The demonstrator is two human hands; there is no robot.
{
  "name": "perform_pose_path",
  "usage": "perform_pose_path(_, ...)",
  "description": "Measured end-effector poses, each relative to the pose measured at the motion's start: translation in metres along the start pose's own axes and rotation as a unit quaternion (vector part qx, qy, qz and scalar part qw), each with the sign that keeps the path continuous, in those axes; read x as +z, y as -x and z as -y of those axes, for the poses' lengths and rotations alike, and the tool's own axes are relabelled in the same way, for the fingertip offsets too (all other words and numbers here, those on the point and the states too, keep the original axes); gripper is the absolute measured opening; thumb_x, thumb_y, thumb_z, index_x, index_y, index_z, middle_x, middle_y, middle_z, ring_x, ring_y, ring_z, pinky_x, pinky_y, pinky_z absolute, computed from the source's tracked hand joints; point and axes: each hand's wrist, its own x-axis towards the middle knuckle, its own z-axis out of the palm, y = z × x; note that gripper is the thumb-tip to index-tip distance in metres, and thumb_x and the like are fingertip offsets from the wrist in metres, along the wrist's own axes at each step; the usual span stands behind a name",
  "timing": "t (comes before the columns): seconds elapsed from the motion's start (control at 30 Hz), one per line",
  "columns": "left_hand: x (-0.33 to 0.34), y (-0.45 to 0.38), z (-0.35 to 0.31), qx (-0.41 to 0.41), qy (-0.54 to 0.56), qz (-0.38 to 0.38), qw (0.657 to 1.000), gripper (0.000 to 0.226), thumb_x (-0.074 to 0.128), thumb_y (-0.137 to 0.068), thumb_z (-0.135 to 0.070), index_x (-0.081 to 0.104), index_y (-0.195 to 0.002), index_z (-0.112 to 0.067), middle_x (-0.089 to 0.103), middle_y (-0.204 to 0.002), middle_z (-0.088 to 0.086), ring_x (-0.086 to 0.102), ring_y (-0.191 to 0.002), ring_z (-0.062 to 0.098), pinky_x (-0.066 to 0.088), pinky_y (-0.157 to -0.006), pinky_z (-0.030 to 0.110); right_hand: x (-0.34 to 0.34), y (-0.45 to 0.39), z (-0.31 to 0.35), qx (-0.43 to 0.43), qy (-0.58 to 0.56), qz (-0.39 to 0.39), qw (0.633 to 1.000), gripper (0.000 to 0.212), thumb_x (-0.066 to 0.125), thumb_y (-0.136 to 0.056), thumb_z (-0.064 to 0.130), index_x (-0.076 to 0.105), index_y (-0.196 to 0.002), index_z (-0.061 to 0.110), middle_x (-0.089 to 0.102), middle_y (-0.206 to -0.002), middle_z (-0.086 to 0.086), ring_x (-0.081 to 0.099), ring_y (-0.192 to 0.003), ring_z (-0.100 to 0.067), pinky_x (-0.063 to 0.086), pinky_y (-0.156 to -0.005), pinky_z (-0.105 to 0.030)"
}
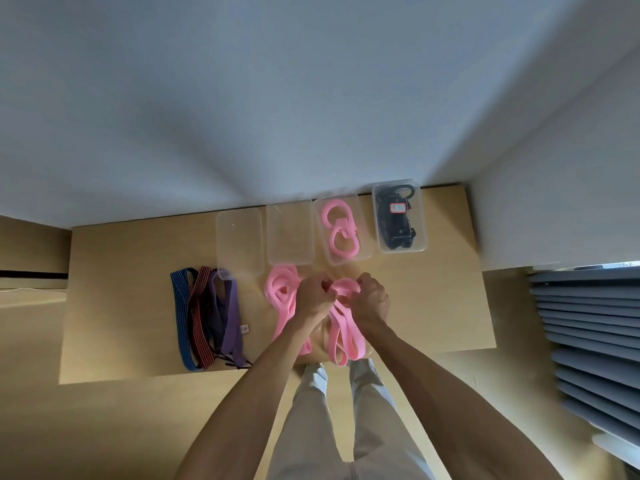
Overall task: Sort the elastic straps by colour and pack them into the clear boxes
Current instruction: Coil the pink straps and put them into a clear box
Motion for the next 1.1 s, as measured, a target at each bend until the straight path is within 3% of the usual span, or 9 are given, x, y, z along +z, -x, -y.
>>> perform_pose_path(0.1,-0.007,0.005,0.004,-0.001,0.063,0.04,0.997,0.008,0.07,-0.081,-0.007,0.069,-0.089,-0.008,0.071,-0.083,0.004,0.064,-0.074,0.015,0.051,-0.068,0.029,-0.004,0.005,-0.004,0.011,-0.1,-0.034,0.994,0.007,0.059,-0.091,0.014,0.059,-0.096,0.009,0.061,-0.073,-0.004,0.058,-0.068,-0.03,0.043,-0.059,-0.031)
perform_pose_path(0.23,-0.023,0.011,0.003,-0.021,0.121,0.133,0.983,0.013,0.062,-0.076,0.001,0.066,-0.088,-0.001,0.063,-0.078,0.007,0.052,-0.07,0.017,0.039,-0.065,0.031,-0.015,0.01,-0.003,0.002,-0.172,-0.034,0.984,0.014,0.054,-0.096,0.014,0.065,-0.104,0.011,0.069,-0.088,-0.006,0.059,-0.074,-0.024,0.042,-0.065,-0.026)
perform_pose_path(0.3,-0.029,0.013,0.003,-0.034,0.114,0.161,0.98,0.009,0.059,-0.074,0.004,0.064,-0.082,0.001,0.055,-0.07,0.004,0.045,-0.066,0.016,0.036,-0.062,0.029,-0.019,0.013,0.002,0.007,-0.199,-0.023,0.98,0.015,0.054,-0.095,0.011,0.066,-0.104,0.011,0.07,-0.091,-0.007,0.061,-0.076,-0.023,0.043,-0.066,-0.027)
perform_pose_path(0.43,-0.032,0.018,0.006,-0.038,0.036,0.204,0.978,0.016,0.066,-0.08,0.0,0.071,-0.094,0.004,0.058,-0.066,0.001,0.046,-0.056,0.01,0.036,-0.053,0.021,-0.023,0.024,0.011,0.027,-0.259,-0.026,0.965,0.017,0.054,-0.09,0.004,0.068,-0.096,0.012,0.069,-0.088,-0.005,0.064,-0.082,-0.024,0.05,-0.067,-0.029)
perform_pose_path(0.57,-0.031,0.023,0.008,-0.024,0.017,0.198,0.98,0.012,0.062,-0.085,-0.002,0.068,-0.094,0.004,0.051,-0.064,0.0,0.041,-0.053,0.011,0.032,-0.05,0.021,-0.023,0.034,0.01,0.047,-0.281,-0.042,0.958,0.021,0.053,-0.086,0.004,0.072,-0.094,0.01,0.072,-0.09,-0.005,0.064,-0.085,-0.024,0.052,-0.072,-0.03)
perform_pose_path(0.73,-0.057,0.039,-0.008,-0.032,0.221,0.171,0.96,0.01,0.073,-0.076,0.003,0.066,-0.082,-0.001,0.06,-0.064,0.008,0.05,-0.051,0.012,0.042,-0.048,0.021,-0.042,0.051,0.012,0.02,-0.309,-0.085,0.947,0.021,0.058,-0.082,0.001,0.078,-0.087,0.005,0.073,-0.078,-0.008,0.065,-0.074,-0.023,0.052,-0.067,-0.031)
perform_pose_path(0.87,-0.091,0.058,-0.033,0.039,0.315,0.166,0.934,0.013,0.063,-0.072,0.001,0.068,-0.082,-0.006,0.069,-0.078,0.011,0.051,-0.058,0.015,0.04,-0.051,0.022,-0.068,0.068,0.035,-0.036,-0.296,-0.108,0.948,0.019,0.061,-0.082,0.002,0.079,-0.088,0.007,0.072,-0.075,-0.005,0.066,-0.072,-0.02,0.054,-0.069,-0.033)
perform_pose_path(0.97,-0.116,0.072,-0.054,0.093,0.332,0.167,0.924,0.02,0.052,-0.08,-0.015,0.072,-0.084,-0.017,0.073,-0.087,0.011,0.063,-0.067,0.017,0.044,-0.057,0.02,-0.091,0.085,0.064,-0.078,-0.277,-0.165,0.943,0.019,0.063,-0.08,0.001,0.074,-0.095,0.004,0.067,-0.076,-0.001,0.063,-0.072,-0.019,0.048,-0.061,-0.016)
perform_pose_path(1.1,-0.145,0.085,-0.076,0.139,0.324,0.132,0.926,0.022,0.056,-0.087,-0.014,0.077,-0.083,-0.019,0.073,-0.079,0.009,0.066,-0.067,0.017,0.045,-0.056,0.022,-0.12,0.104,0.102,-0.116,-0.231,-0.251,0.933,0.018,0.063,-0.076,0.004,0.066,-0.094,0.007,0.063,-0.078,0.002,0.056,-0.069,-0.015,0.042,-0.058,-0.017)
